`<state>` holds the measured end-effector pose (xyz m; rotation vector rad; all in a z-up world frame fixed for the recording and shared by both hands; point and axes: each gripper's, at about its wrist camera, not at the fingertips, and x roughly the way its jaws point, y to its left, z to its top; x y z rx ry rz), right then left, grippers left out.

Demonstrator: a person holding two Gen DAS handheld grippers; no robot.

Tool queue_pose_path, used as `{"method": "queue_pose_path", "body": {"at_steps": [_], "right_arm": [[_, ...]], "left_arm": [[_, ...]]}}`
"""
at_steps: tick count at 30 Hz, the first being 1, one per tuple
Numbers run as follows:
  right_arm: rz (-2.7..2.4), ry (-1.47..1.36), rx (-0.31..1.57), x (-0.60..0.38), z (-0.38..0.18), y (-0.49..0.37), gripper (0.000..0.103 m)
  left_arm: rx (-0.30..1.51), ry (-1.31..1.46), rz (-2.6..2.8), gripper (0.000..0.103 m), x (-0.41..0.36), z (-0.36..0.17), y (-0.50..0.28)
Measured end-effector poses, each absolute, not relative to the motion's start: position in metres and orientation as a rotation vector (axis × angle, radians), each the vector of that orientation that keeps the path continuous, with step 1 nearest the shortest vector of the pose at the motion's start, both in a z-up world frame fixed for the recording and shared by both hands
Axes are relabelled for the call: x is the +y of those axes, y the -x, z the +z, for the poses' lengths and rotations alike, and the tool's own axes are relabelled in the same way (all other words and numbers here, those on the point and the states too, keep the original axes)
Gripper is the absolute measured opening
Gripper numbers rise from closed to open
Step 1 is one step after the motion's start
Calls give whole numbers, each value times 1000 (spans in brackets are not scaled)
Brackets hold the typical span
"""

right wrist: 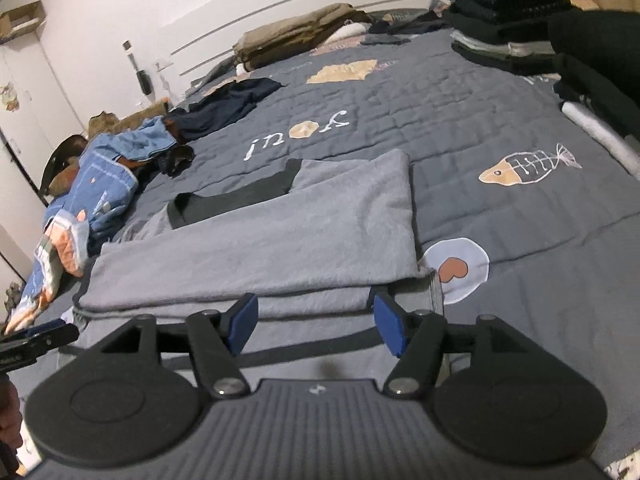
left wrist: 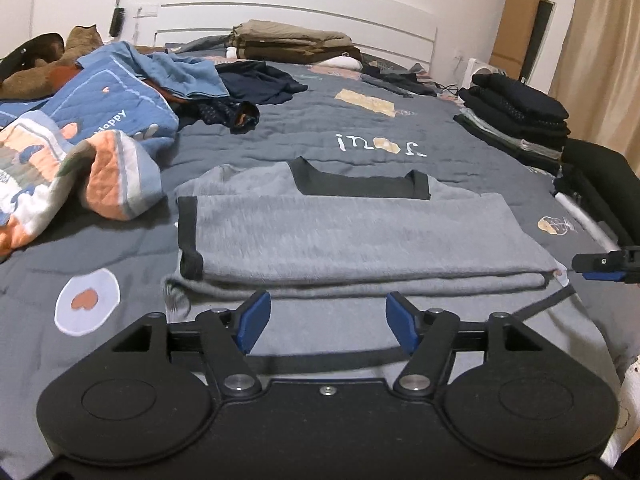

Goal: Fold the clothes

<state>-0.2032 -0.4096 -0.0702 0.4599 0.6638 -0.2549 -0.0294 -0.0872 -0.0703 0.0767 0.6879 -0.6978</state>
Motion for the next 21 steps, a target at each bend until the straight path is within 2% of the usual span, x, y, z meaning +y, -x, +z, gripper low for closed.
{"method": "queue_pose_path", "body": {"at_steps": [5, 21], "right_arm": [[-242, -446, 651, -393, -65, 217, 67], [-205, -465, 666, -348, -63, 254, 72]], "left_arm": [[664, -62, -663, 90, -79, -68, 52], [668, -76, -604, 98, -61, -68, 122]]}}
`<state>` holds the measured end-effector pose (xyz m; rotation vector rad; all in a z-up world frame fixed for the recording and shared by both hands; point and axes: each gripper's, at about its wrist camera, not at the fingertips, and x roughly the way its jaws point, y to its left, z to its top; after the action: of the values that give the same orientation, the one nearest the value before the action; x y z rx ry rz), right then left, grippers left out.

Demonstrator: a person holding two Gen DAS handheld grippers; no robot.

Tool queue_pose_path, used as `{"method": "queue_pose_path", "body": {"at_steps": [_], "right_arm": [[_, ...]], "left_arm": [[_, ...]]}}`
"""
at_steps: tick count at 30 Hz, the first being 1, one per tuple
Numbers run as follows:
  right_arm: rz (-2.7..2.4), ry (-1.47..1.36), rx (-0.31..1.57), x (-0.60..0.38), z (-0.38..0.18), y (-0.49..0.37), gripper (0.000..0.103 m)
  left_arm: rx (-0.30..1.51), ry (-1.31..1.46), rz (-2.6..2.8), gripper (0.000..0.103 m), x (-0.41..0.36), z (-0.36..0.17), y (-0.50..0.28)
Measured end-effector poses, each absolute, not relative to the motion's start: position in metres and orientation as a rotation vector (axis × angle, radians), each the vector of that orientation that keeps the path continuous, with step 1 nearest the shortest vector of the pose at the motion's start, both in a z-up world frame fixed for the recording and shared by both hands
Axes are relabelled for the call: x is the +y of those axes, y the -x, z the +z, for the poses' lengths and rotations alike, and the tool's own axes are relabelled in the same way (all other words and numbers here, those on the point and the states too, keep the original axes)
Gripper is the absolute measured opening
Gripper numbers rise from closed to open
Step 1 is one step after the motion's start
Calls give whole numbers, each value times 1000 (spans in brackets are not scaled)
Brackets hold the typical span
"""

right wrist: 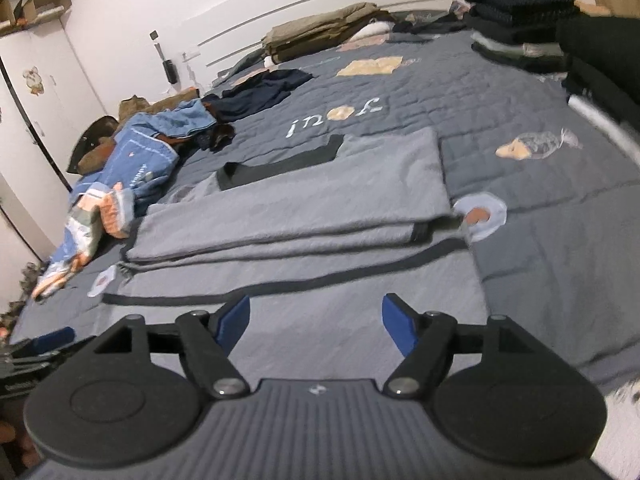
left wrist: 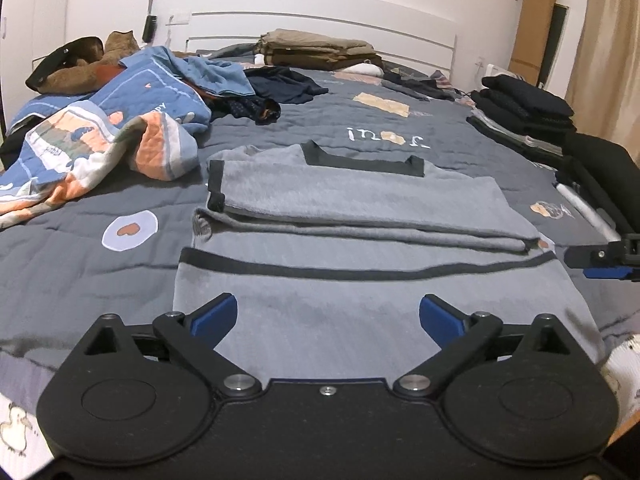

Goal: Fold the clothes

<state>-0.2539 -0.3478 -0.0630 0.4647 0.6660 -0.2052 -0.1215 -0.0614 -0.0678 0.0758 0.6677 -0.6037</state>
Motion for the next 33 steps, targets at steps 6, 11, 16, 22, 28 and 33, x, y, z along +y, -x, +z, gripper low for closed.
{"method": "queue_pose_path", "body": {"at_steps": [6, 11, 16, 22, 28, 33], "right_arm": [[-210, -437, 697, -327, -62, 265, 73], [-216, -442, 696, -320, -57, 274, 73], [-212, -443, 697, -315, -53, 284, 73], [-202, -451, 723, -313, -46, 289, 73], [-205, -414, 730, -311, -28, 294, 73], [-211, -393, 723, -313, -13, 301, 74]], "left_arm": [[661, -83, -609, 98, -58, -65, 140], [689, -43, -613, 98, -51, -63, 148], [687, -53, -606, 98, -49, -60, 156], [666, -80, -607, 98, -55, -48, 161], [647, -110, -628, 99, -59, -32, 167], [642, -138, -638, 99, -59, -21, 173]]}}
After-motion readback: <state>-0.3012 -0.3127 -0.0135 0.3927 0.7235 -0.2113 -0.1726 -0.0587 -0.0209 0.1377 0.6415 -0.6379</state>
